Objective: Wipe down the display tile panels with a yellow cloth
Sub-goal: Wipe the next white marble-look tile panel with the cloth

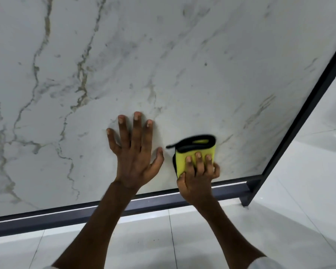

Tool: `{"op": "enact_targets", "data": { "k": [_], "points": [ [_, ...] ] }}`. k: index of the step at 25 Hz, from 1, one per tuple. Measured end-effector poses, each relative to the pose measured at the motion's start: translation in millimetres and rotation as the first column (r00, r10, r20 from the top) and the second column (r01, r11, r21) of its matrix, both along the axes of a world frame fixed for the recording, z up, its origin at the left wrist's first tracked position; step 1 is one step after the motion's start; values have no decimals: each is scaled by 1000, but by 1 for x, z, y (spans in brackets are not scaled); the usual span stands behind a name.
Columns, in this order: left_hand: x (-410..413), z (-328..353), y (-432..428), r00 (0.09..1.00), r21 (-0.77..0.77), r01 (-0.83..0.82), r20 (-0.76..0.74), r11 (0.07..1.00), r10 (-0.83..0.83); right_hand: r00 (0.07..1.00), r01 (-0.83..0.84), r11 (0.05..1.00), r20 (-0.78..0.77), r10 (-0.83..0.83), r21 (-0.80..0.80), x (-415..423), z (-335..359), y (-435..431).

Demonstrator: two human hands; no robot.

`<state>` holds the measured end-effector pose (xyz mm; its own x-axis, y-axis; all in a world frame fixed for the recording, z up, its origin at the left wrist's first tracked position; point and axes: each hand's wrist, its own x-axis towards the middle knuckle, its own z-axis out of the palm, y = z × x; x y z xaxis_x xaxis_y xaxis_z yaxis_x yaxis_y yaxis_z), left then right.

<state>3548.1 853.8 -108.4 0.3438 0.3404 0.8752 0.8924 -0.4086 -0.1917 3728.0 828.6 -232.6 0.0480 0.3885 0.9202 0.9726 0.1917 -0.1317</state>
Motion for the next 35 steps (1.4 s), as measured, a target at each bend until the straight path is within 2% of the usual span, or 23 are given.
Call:
{"op": "enact_targets", "data": {
  "k": [3, 5, 7, 10, 12, 14, 16, 18, 20, 22, 25, 28, 30, 32, 35],
  "points": [
    [24, 9, -9, 997, -21, 67, 45, 998, -66, 997, -14, 995, 78, 22, -97, 2, -38, -11],
    [33, 6, -6, 996, -14, 80, 45, 997, -79, 997, -37, 993, 67, 45, -110, 2, -35, -14],
    [33, -7, 0, 999, -7, 32, 12, 999, -32, 998, -42, 998, 43, 45, -56, 4, -6, -13],
    [29, -25, 8, 999, 49, -34, -18, 998, 35, 995, -9, 996, -101, 17, 84, 22, 61, 5],
    [33, -25, 12, 999, 82, -46, 1, 996, 46, 978, 39, 995, -209, -19, 90, 35, 68, 13],
    [36, -24, 13, 998, 92, -53, -9, 994, 54, 983, 49, 998, -178, -41, 44, 42, 25, 9],
    [34, -20, 3, 1000, 21, -10, 4, 1000, 10, 996, 46, 997, -68, -50, -62, 47, -38, -6],
    [31, -4, -13, 999, -12, 48, 8, 999, -48, 999, 10, 991, -36, -15, -131, 52, -57, -16],
    [33, 30, -16, 997, 28, 62, 33, 998, -63, 998, 18, 999, -56, -21, -50, 43, -19, -10],
    [38, 58, -10, 998, 46, 1, 67, 999, -4, 998, -23, 998, -61, 27, 64, 32, 50, -3],
    [47, 67, 0, 994, 48, -113, 15, 992, 112, 994, 72, 989, -90, -60, 127, 48, 133, 9],
    [48, 65, -2, 994, 17, -106, -25, 994, 106, 967, 185, 972, -205, -154, 144, 76, 129, 13],
    [42, 83, -7, 998, 28, -46, -39, 999, 47, 965, 205, 973, -188, -183, 107, 75, 102, 12],
    [39, 121, -11, 999, 93, 7, -45, 996, -3, 965, 202, 978, -181, -189, 57, 64, 96, 8],
    [43, 208, -3, 1000, 203, 17, -5, 979, -16, 983, 168, 979, -92, -158, 113, 53, 158, 11]
  ]
}}
